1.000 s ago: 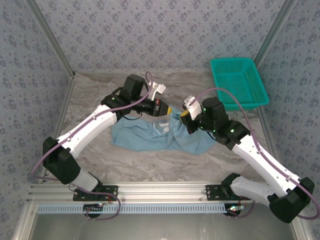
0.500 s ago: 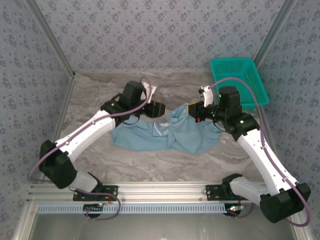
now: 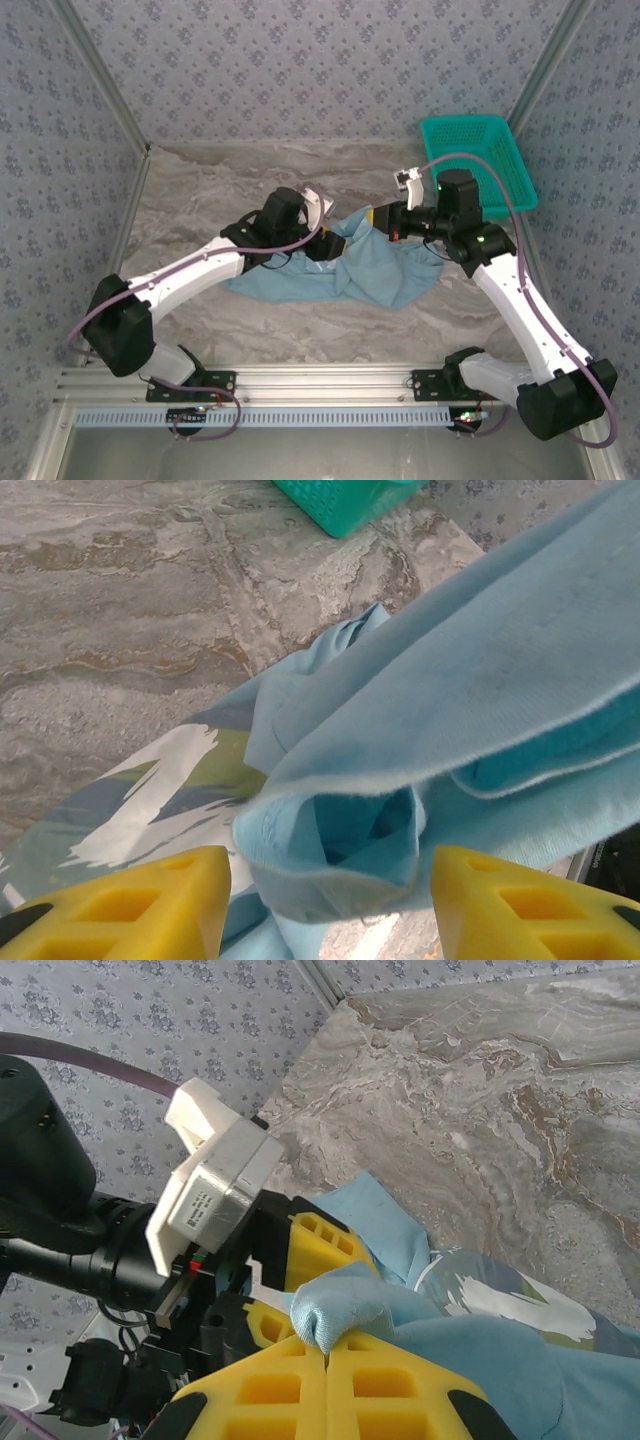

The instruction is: Fold the inside-out t-shirt

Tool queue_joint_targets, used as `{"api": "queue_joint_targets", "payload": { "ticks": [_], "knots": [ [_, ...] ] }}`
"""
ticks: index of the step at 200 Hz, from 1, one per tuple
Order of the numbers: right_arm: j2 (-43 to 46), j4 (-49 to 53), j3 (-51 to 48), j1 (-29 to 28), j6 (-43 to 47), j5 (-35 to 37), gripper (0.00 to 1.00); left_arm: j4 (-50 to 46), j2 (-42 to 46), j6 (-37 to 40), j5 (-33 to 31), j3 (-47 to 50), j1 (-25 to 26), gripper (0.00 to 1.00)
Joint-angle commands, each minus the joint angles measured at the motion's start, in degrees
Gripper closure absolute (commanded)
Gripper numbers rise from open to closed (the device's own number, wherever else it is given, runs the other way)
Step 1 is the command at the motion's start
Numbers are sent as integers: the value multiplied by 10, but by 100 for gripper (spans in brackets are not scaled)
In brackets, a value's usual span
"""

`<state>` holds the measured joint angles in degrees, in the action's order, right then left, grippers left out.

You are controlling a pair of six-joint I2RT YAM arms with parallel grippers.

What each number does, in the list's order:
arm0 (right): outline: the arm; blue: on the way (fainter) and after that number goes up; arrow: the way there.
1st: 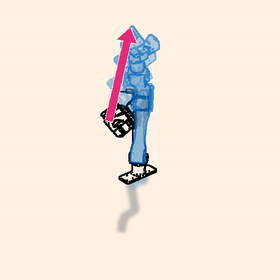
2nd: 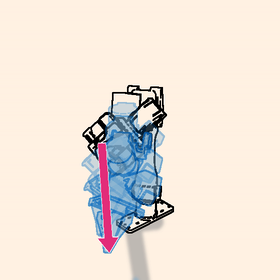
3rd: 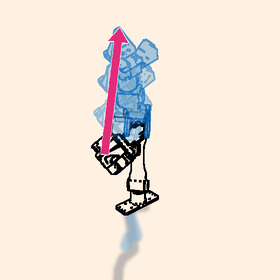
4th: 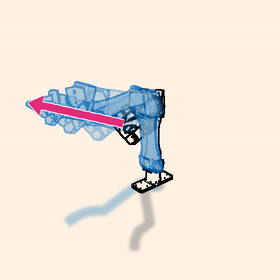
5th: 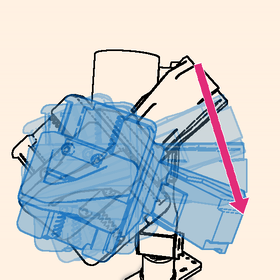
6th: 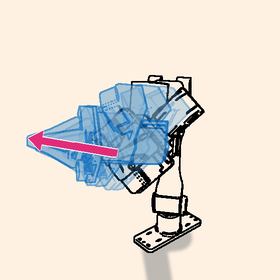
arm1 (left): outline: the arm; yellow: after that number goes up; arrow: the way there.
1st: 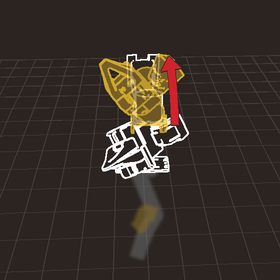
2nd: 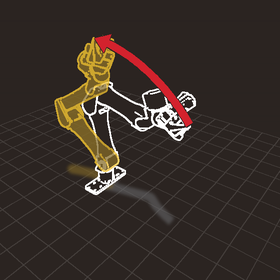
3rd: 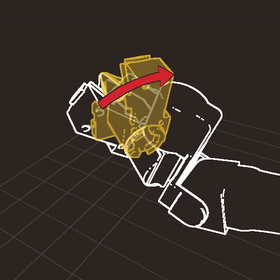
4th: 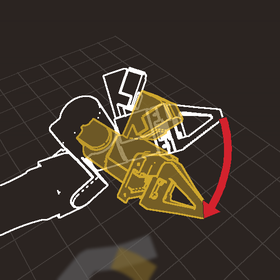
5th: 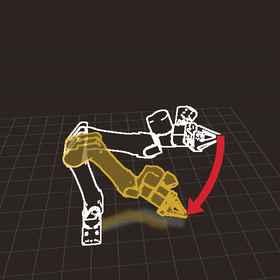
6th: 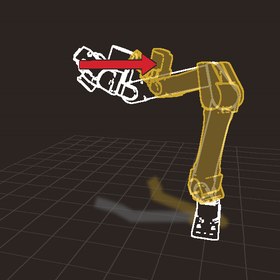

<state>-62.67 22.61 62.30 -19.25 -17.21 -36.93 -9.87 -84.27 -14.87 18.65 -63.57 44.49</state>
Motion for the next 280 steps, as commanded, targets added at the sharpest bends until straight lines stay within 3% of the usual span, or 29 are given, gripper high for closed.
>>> {"api": "queue_joint_targets", "payload": {
  "ticks": [1,25,48,69,97,129,184,203,221,257,270,280],
  "knots": [
    [6,-7,9,6,-10,-9,100,25,-3,13,31,-24,0,48],
    [6,-8,10,8,-11,-8,100,29,-10,16,30,-24,0,63],
    [14,25,19,26,-10,29,100,8,-3,26,32,-32,-4,92],
    [26,79,36,67,0,107,100,-4,47,44,58,-5,-25,100],
    [28,96,33,109,2,114,100,28,112,27,117,50,-58,100],
    [24,94,34,128,19,84,100,42,126,27,151,67,-62,100],
    [22,20,53,122,-20,62,100,58,92,25,154,-9,-43,100],
    [34,182,101,122,32,190,100,8,57,59,160,-42,18,100],
    [88,306,55,120,15,316,100,-11,10,62,190,-27,78,100],
    [192,386,-74,118,-52,386,70,-113,-87,98,232,-54,137,100],
    [192,375,-83,112,-52,399,58,-162,-102,124,220,-83,134,74],
    [180,349,-83,99,-44,411,53,-173,-99,129,201,-96,126,62]
  ]
}}
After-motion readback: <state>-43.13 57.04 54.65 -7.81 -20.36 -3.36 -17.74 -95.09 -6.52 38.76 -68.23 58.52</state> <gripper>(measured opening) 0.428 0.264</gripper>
